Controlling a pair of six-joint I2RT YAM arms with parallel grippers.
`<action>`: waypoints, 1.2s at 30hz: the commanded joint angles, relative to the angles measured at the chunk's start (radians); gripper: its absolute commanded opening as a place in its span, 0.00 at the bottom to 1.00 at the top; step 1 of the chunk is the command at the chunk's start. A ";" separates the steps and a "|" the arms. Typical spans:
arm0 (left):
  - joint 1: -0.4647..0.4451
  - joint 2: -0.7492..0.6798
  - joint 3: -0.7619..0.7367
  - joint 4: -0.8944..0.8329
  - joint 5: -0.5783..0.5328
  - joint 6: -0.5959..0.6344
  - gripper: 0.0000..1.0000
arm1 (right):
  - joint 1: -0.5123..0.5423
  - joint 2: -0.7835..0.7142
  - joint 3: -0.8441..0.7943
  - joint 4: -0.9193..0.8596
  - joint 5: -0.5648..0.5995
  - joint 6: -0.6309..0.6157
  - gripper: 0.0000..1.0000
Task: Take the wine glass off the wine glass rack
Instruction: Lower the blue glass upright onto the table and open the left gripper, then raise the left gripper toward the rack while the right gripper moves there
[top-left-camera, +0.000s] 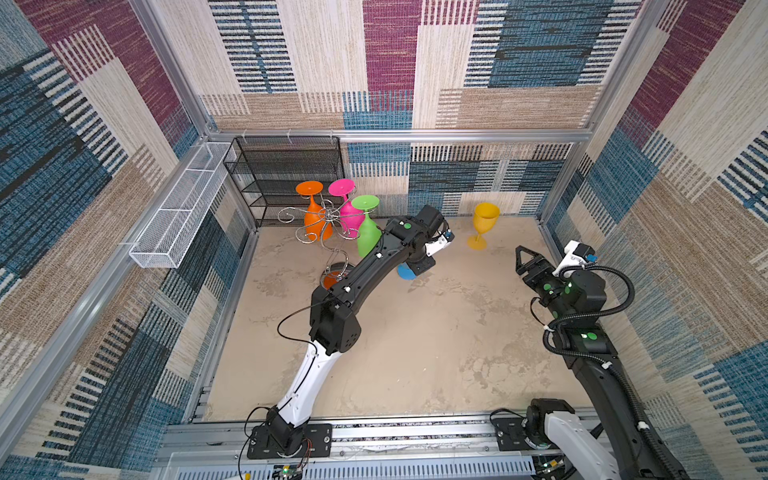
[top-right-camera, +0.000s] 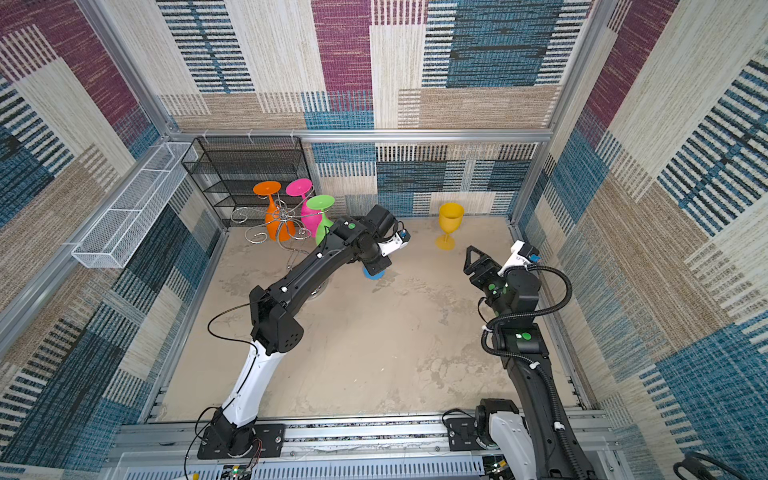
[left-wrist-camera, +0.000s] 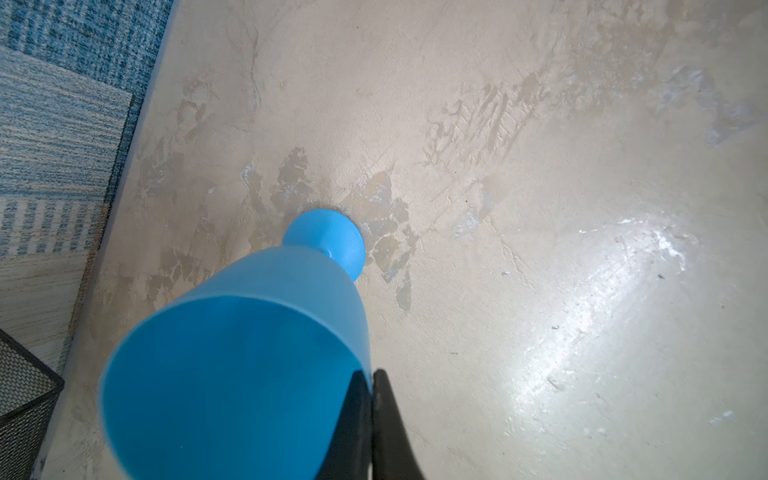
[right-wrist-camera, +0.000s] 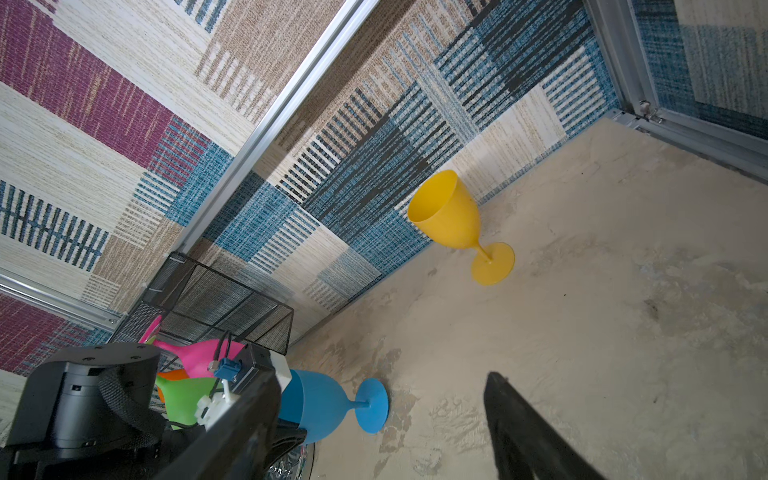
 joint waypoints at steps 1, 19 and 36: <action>0.005 0.009 0.017 0.002 0.003 0.013 0.07 | 0.003 0.005 0.005 0.034 -0.012 -0.001 0.79; 0.014 0.020 0.069 0.062 -0.038 0.018 0.26 | 0.007 0.025 0.002 0.053 -0.008 -0.008 0.79; 0.013 -0.034 0.099 0.106 -0.092 -0.029 0.56 | 0.016 0.017 0.009 0.047 0.015 -0.029 0.85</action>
